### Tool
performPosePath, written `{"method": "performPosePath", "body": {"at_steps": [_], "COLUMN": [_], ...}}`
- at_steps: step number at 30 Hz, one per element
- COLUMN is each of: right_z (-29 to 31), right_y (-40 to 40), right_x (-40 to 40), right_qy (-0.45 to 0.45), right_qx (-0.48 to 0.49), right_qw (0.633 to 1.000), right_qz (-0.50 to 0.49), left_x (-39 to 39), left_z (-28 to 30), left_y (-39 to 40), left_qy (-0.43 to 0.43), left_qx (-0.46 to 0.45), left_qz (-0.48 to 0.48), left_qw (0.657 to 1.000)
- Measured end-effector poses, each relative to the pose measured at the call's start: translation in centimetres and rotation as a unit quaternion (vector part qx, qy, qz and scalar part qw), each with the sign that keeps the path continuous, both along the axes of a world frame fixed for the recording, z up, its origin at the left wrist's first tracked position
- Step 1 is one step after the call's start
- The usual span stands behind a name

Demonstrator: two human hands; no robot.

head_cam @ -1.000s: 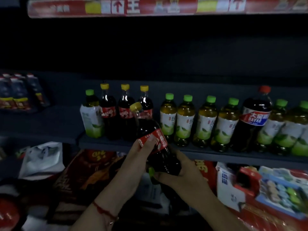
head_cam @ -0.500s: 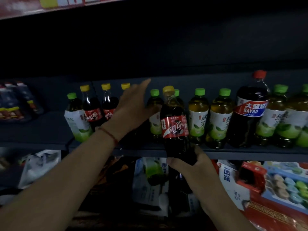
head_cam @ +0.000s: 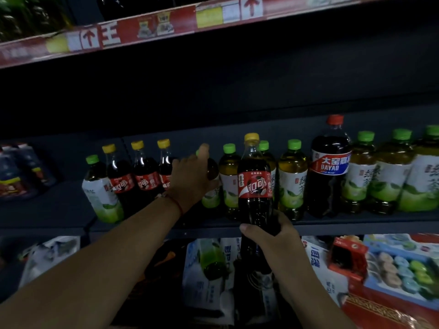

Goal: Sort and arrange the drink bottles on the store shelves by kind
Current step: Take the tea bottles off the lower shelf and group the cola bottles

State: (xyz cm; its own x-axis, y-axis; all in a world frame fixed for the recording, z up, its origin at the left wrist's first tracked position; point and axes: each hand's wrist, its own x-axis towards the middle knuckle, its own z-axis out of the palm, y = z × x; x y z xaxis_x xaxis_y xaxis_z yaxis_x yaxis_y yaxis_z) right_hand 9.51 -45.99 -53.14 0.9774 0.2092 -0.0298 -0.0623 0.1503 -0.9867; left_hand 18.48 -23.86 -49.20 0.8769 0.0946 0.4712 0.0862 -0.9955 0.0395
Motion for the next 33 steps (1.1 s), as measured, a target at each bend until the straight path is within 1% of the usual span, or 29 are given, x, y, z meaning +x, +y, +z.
{"method": "performPosePath", "body": {"at_steps": [3,5,8,11,14,16,17,19,25,28,33], "right_z": [-0.1,-0.1,-0.2,-0.6,-1.0,-1.5,-1.8,-2.5,-3.1,-3.2,-4.1], "right_y": [-0.3,-0.3,-0.2,0.3,1.2,2.0,2.5,3.6,8.4,11.1,15.1], "right_x": [0.0,0.0,-0.1,0.1,0.0,-0.1,-0.2,-0.1,1.2,3.2,6.9], "right_qy": [0.002,0.005,0.005,0.000,-0.011,-0.020,-0.025,-0.034,-0.068,-0.105,-0.179], "right_qx": [0.003,0.009,0.004,0.004,-0.012,-0.025,-0.037,-0.065,-0.097,-0.127,-0.201], "right_qw": [1.000,1.000,1.000,1.000,1.000,0.999,0.999,0.997,0.993,0.986,0.963], "right_qz": [-0.012,-0.016,-0.017,-0.016,-0.006,0.010,0.018,0.030,0.016,-0.003,-0.030], "left_x": [-2.5,-4.6,-8.3,-12.2,-15.6,-17.5,-18.3,-19.5,-21.3,-21.8,-22.1], "left_z": [0.5,1.4,2.3,2.4,1.0,-0.5,-1.2,-2.4,-3.7,-3.8,-3.9], "left_y": [-0.8,-1.3,-1.4,-1.2,-0.5,0.3,0.7,1.7,5.0,6.1,7.0], "left_qy": [-0.001,-0.001,-0.053,-0.123,-0.172,-0.200,-0.209,-0.214,-0.234,-0.250,-0.241], "left_qx": [-0.067,-0.121,-0.212,-0.347,-0.446,-0.492,-0.502,-0.508,-0.491,-0.493,-0.516], "left_qz": [-0.044,-0.054,-0.065,-0.087,-0.105,-0.113,-0.110,-0.097,-0.072,-0.060,-0.074], "left_qw": [0.997,0.991,0.974,0.926,0.872,0.840,0.832,0.828,0.836,0.832,0.818]}}
